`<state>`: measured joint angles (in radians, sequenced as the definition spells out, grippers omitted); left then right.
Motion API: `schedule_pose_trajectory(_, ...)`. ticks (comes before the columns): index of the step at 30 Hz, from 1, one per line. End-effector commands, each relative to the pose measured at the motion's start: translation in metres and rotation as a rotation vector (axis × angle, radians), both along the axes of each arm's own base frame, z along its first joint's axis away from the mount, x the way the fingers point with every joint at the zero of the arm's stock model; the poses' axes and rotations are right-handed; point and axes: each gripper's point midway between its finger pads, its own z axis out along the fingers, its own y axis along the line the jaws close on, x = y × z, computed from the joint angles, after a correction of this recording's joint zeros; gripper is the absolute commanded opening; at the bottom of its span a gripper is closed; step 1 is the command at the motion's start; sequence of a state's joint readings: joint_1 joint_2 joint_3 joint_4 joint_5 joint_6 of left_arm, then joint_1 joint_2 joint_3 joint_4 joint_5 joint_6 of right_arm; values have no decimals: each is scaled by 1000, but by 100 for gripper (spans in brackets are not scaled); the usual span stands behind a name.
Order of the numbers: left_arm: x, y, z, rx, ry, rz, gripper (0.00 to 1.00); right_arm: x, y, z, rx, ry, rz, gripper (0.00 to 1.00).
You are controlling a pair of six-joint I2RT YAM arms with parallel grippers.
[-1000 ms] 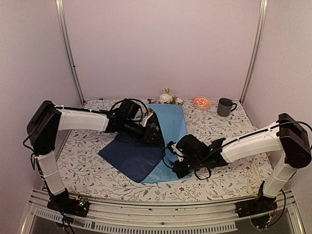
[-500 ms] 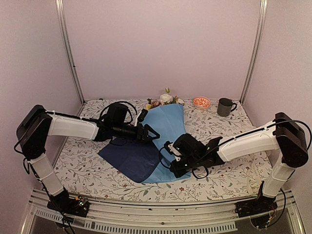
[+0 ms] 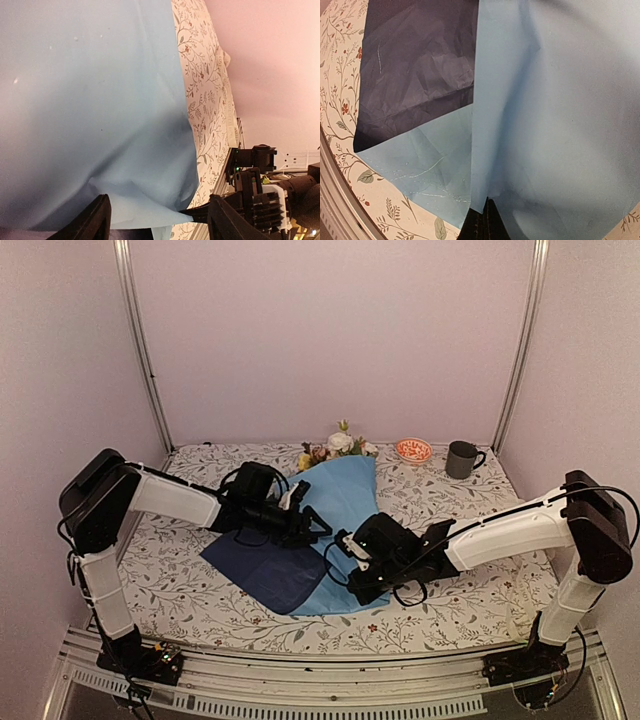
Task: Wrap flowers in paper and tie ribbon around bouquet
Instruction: Pass from the right arm to the left
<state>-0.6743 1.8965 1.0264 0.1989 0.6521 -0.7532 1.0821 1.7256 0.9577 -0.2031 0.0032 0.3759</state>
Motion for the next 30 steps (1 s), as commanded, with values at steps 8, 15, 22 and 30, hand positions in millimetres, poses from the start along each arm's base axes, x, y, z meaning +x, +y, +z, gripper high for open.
schedule_pose_trajectory(8, -20, 16, 9, 33, -22, 10, 67, -3, 5, -3, -18, -2, 32, 0)
schedule_pose_trajectory(15, -2, -7, -4, 29, -12, -25, 68, -3, 8, -1, -16, -6, 38, 0)
schedule_pose_trajectory(22, 9, -13, 1, 38, -66, -43, 8, -6, 13, 1, -18, -12, 66, 0)
schedule_pose_trajectory(30, 17, 37, -35, 165, -60, 11, 0, -15, 11, 11, 16, 1, 117, 17)
